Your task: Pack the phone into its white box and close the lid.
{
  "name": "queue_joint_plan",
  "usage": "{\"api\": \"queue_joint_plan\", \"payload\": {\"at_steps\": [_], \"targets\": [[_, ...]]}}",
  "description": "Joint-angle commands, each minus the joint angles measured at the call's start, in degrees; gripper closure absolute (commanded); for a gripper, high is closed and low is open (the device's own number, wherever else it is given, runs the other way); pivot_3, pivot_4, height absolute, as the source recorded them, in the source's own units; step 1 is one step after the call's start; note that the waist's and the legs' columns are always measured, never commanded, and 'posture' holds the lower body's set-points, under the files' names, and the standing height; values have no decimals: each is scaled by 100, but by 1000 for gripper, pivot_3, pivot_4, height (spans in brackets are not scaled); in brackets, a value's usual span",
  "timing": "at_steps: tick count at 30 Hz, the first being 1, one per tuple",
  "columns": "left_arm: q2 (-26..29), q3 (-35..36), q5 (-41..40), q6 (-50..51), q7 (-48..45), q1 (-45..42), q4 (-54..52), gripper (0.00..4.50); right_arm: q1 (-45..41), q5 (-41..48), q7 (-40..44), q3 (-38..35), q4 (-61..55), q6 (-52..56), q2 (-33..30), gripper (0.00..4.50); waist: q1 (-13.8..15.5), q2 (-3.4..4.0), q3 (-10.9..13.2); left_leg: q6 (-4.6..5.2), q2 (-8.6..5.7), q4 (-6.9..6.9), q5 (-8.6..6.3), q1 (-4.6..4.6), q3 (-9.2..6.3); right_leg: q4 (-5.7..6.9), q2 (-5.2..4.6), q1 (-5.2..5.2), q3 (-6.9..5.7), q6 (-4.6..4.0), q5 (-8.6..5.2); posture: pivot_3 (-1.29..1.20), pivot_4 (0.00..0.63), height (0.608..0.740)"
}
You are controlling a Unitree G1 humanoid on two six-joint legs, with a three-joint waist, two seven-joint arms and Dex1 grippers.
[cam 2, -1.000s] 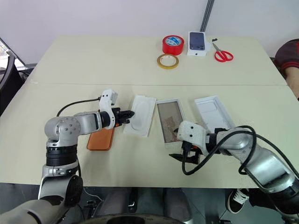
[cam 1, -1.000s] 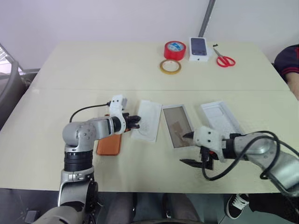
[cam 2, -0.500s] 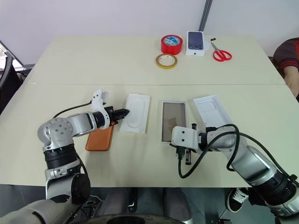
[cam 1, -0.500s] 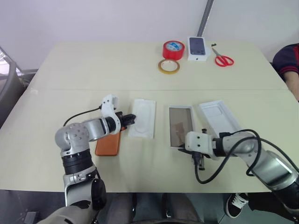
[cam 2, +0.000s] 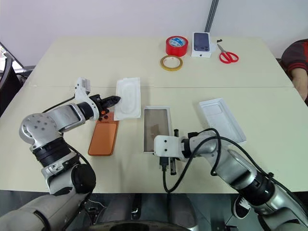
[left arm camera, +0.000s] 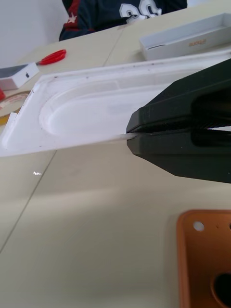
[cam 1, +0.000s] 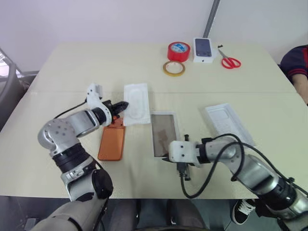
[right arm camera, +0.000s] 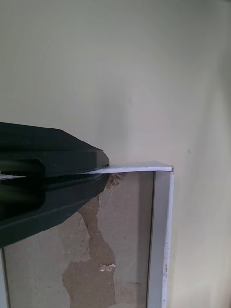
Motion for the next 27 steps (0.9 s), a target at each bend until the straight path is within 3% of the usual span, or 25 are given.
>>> {"api": "queue_joint_plan", "payload": {"at_steps": [1, 4, 10, 14, 19, 22, 26, 27], "targets": [[10, -40, -107, 148, 40, -112, -358, 4500, -198, -87, -7, 24, 57, 15, 210, 4483, 16, -2, 1, -1, 0, 0, 1, 0, -2, 0, 0, 0, -1, 0, 0, 0, 150, 736], [-171, -210, -227, 149, 157, -14, -519, 4500, -164, 159, 84, -272, -85, 151, 221, 3533, 24, -2, 1, -2, -2, 1, 1, -1, -2, 0, -4, 1, -2, 0, 0, 0, 150, 736], [-695, -949, -681, 149, 597, 522, -1079, 4500, 163, 1072, 188, -1764, -610, 688, -143, 559, 21, -3, 1, -3, -3, 0, 0, -3, -2, 0, -7, 2, -1, 1, 0, 0, 150, 736], [-1007, -1323, -979, 149, 1011, 846, -1330, 4500, 353, 1255, 249, -2324, -560, 662, -565, 559, 11, -3, 1, -1, -3, -3, -1, -3, -2, -1, -5, 2, 0, 1, 0, 0, 150, 736], [-1107, -1574, -1238, 149, 1363, 1039, -1405, 4500, 365, 1155, 149, -2325, -374, 447, -629, 559, 5, -3, 1, -1, -1, -4, -1, -2, -1, -1, 0, 1, 3, 0, 0, 0, 150, 736], [-1115, -1623, -1384, 149, 1518, 1084, -1428, 3571, 240, 1056, 39, -2241, -213, 325, -545, 509, 8, -3, 1, -1, -2, -3, -1, -2, 0, -2, 0, 2, 4, 0, 0, 0, 150, 736], [-1011, -1501, -1682, 149, 1612, 1006, -1486, 1650, -49, 934, -118, -2171, 134, 152, -385, 509, 8, -3, 1, -1, -2, -3, 0, -2, 1, -1, 0, 2, 4, 0, 0, 0, 150, 736], [-962, -1450, -1764, 149, 1618, 978, -1493, 1650, -108, 932, -127, -2154, 198, 136, -340, 509, 11, -3, 1, -1, -2, -2, 0, -2, 1, -1, 0, 2, 4, 0, 0, 0, 150, 736]]}}
